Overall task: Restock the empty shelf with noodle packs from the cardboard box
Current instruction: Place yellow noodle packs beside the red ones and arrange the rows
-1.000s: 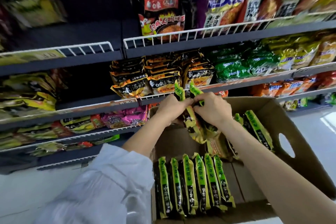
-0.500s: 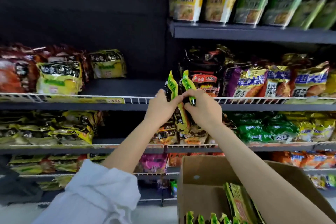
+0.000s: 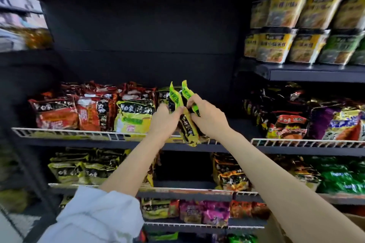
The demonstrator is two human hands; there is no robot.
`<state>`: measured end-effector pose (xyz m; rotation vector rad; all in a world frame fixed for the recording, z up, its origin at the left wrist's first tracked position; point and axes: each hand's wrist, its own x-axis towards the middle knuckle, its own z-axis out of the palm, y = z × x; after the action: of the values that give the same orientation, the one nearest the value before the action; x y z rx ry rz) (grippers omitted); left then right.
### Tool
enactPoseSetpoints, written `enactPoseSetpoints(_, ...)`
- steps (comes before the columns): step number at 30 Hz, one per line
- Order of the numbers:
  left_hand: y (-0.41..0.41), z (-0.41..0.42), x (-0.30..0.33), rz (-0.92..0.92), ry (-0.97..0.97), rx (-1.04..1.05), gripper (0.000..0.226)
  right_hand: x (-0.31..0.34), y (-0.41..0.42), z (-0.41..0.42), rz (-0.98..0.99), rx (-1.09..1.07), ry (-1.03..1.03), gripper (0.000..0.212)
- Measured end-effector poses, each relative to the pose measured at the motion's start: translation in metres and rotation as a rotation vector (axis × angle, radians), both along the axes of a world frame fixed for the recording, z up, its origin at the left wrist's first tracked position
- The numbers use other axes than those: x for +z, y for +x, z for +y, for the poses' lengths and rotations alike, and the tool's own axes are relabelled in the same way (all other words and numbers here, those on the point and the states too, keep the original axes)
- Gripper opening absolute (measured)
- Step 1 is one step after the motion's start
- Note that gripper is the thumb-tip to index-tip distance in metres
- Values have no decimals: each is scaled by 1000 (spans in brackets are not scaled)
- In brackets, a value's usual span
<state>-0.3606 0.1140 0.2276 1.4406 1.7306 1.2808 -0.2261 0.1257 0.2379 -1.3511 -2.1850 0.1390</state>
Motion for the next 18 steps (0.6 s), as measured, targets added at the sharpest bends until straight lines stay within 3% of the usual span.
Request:
enactPoseSetpoints(4,-22,18,5,-219,30,-27,31,10,-25,15,16,11,11,20)
enactPoseSetpoints(8,-34,43,3,-372,-15,-51,14,19,-36,44,38,99,-225,24)
enactPoseSetpoints(13,-42,90,-7,-464,-86,-46,25,5,-47,98,-137,153,-206,72)
enactPoseSetpoints(18,-41,143,-14,-540,-168,-86,24,-7,-52,169,-191,158,-187,79)
